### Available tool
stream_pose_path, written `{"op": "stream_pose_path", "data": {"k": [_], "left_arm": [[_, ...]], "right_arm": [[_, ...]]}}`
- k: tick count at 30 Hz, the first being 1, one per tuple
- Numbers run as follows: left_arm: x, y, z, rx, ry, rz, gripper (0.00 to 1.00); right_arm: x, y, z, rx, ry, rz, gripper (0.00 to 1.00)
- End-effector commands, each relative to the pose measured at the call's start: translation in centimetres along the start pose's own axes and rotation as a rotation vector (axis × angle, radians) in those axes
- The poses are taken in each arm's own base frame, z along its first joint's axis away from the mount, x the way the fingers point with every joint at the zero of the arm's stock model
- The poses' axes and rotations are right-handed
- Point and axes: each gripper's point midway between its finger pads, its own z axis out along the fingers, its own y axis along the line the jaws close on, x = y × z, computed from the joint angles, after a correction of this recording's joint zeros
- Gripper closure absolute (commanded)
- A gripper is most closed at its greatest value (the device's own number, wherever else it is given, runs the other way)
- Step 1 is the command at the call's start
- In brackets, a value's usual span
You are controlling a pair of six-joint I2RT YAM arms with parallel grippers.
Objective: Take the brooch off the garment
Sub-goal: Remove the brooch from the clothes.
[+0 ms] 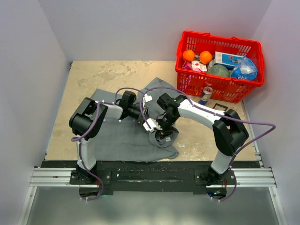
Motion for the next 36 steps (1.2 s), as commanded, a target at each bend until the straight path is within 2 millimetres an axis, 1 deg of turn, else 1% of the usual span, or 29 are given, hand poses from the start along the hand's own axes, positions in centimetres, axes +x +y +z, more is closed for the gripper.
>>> {"op": "stream_pose_path", "data": {"k": [1, 6, 10, 13, 18, 21, 30, 36], "left_arm": [[-1.4, -2.49, -0.53, 0.059, -0.005, 0.094, 1.0], [-1.34, -2.53, -0.53, 0.062, -0.003, 0.094, 1.0], [-1.35, -2.53, -0.53, 0.062, -0.004, 0.095, 1.0], [-1.33, -2.6, -0.54, 0.066, -0.002, 0.097, 1.0], [-1.4, -2.73, -0.56, 0.071, -0.001, 0.105, 1.0], [-1.33, -2.75, -0.57, 0.073, 0.0, 0.105, 1.0], [-1.23, -2.84, -0.59, 0.08, 0.004, 0.106, 1.0], [-1.17, -2.91, -0.6, 0.087, 0.007, 0.11, 1.0]], "right_arm": [[0.05, -0.9, 0.1, 0.024, 0.007, -0.024, 0.67], [0.42, -0.75, 0.27, 0.014, 0.019, -0.031, 0.67], [0.64, -0.34, 0.47, -0.012, 0.022, -0.032, 0.7], [0.67, -0.02, 0.65, -0.029, 0.022, -0.032, 0.7], [0.37, -0.29, 0.9, -0.032, 0.006, -0.031, 0.67], [0.34, -0.35, 0.89, -0.035, 0.009, -0.032, 0.68], [0.08, -0.33, 0.36, -0.036, 0.016, -0.032, 0.77], [0.12, -0.31, 0.24, -0.041, 0.023, -0.024, 0.76]]}}
